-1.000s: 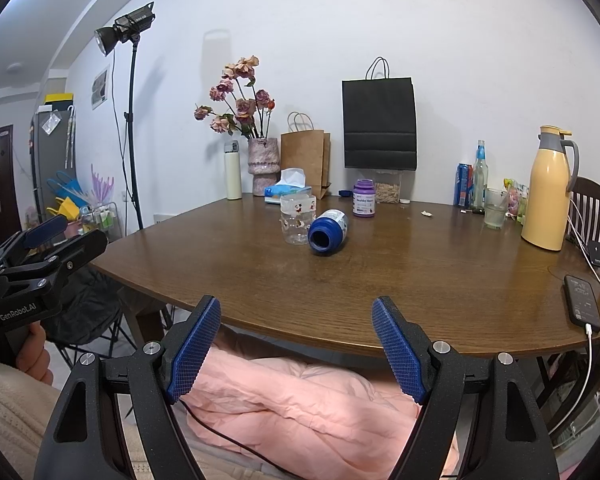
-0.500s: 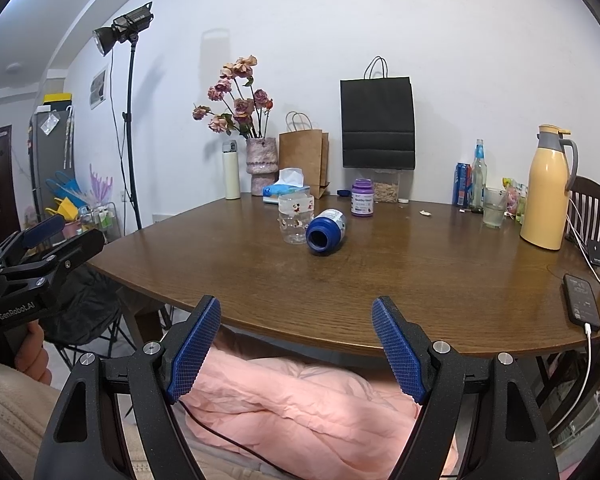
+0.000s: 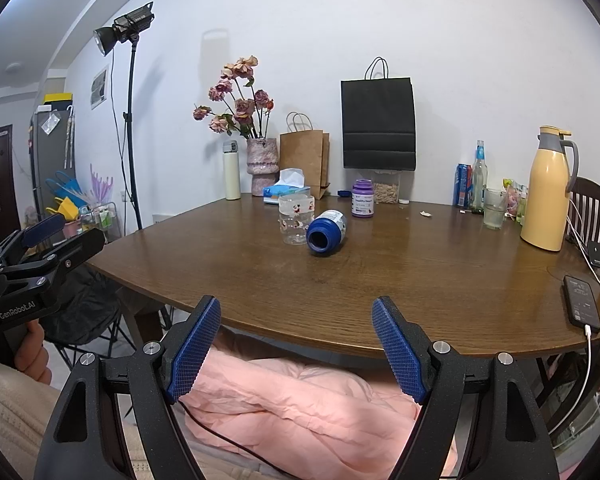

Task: Flip cup upright
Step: 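Reach the right gripper to the blue-capped bottle lying on its side and grasp it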

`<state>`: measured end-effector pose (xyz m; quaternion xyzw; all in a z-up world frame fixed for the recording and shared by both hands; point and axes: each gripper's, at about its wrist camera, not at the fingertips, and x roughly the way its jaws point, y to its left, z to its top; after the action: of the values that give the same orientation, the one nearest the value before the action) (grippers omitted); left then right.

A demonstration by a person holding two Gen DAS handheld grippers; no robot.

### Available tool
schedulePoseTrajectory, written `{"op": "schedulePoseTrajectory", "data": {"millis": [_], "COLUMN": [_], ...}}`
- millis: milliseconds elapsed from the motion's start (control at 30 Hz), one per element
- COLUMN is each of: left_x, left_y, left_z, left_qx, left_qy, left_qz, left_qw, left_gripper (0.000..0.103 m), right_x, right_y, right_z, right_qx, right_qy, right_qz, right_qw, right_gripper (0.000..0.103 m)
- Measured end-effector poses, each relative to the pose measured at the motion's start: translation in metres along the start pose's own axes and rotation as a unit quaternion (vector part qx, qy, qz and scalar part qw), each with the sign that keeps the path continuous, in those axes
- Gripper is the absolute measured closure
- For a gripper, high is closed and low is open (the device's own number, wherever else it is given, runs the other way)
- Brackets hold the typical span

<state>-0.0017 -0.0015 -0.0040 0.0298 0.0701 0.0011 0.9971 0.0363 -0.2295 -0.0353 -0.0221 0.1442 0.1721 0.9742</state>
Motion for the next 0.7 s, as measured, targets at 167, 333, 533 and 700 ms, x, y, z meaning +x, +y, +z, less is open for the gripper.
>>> {"op": "schedulePoseTrajectory", "data": {"millis": [167, 333, 533, 700], "left_x": [0.001, 0.012, 0.065, 0.155], "left_y": [0.004, 0.004, -0.001, 0.007], "left_z": [0.0, 0.006, 0.016, 0.014], "left_qx": [0.0, -0.001, 0.02, -0.004], "left_qy": [0.0, -0.004, 0.002, 0.102], "left_qz": [0.0, 0.003, 0.026, 0.029], "left_qw": [1.0, 1.0, 0.9995, 0.9943], "left_gripper": [0.0, 0.0, 0.0, 0.0], "right_x": [0.005, 0.014, 0.061, 0.133], "right_y": [-0.001, -0.005, -0.032, -0.049], "right_z": [-0.005, -0.003, 0.02, 0.052], "right_qx": [0.0, 0.013, 0.06, 0.058], "right_qy": [0.002, 0.007, 0.05, 0.1], "right_qz": [0.002, 0.009, 0.008, -0.01], "right_qw": [1.0, 1.0, 0.997, 0.993], "right_gripper": [0.02, 0.02, 0.02, 0.02]}}
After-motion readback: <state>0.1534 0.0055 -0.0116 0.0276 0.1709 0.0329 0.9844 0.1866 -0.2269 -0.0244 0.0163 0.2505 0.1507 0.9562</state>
